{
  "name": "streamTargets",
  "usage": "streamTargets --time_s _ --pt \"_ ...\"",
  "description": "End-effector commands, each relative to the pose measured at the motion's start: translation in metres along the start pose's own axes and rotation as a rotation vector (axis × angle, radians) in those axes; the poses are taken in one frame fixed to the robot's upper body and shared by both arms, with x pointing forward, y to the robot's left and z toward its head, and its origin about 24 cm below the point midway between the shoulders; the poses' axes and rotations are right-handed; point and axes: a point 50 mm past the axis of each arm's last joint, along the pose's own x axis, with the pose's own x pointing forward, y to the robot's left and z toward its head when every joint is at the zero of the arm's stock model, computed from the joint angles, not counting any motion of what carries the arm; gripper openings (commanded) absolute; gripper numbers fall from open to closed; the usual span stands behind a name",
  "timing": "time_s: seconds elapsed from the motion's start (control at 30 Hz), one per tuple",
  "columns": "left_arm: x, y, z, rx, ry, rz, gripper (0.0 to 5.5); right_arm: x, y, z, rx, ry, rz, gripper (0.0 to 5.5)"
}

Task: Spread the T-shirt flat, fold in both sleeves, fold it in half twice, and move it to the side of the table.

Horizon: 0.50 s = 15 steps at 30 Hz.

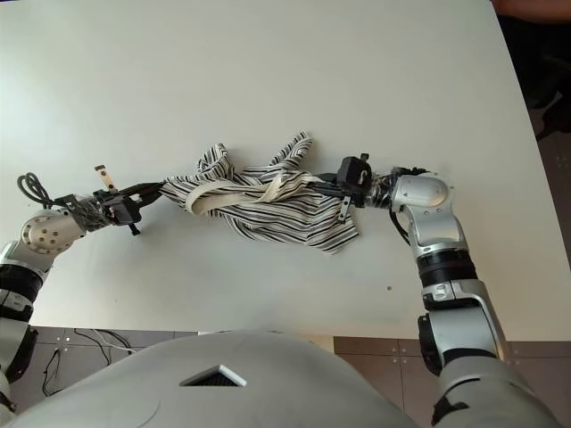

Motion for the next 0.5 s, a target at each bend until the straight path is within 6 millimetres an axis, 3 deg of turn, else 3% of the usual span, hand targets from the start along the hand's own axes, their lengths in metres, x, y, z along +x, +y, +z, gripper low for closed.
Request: streamTargets --time_s 0.03,0.13,0.2,0.33,0.43,0.5 --pt "0.004 -0.055 -0.014 -0.114 0.112 -0.191 0.10 -0.019 0.004 0.001 -0.069 0.025 -0.045 0.14" --pt "0.013 -0.037 -0.001 -0.146 -0.015 -0.050 0.10 -0.030 0.001 0.001 -0.162 0.050 -0.114 0.14" --pt "0.022 -0.014 0.018 -0.190 -0.179 0.074 0.10 -0.043 -0.013 0.009 -0.253 0.065 -0.236 0.14" --pt "0.029 0.036 0.058 -0.192 -0.451 0.235 0.10 -0.072 -0.040 0.053 -0.440 -0.058 -0.477 0.14" --pt "0.025 0.050 0.074 -0.208 -0.548 0.267 0.10 -0.085 -0.031 0.075 -0.483 -0.182 -0.501 0.14" --pt "0.020 0.050 0.083 -0.230 -0.602 0.262 0.10 -0.092 -0.012 0.083 -0.480 -0.272 -0.455 0.14"
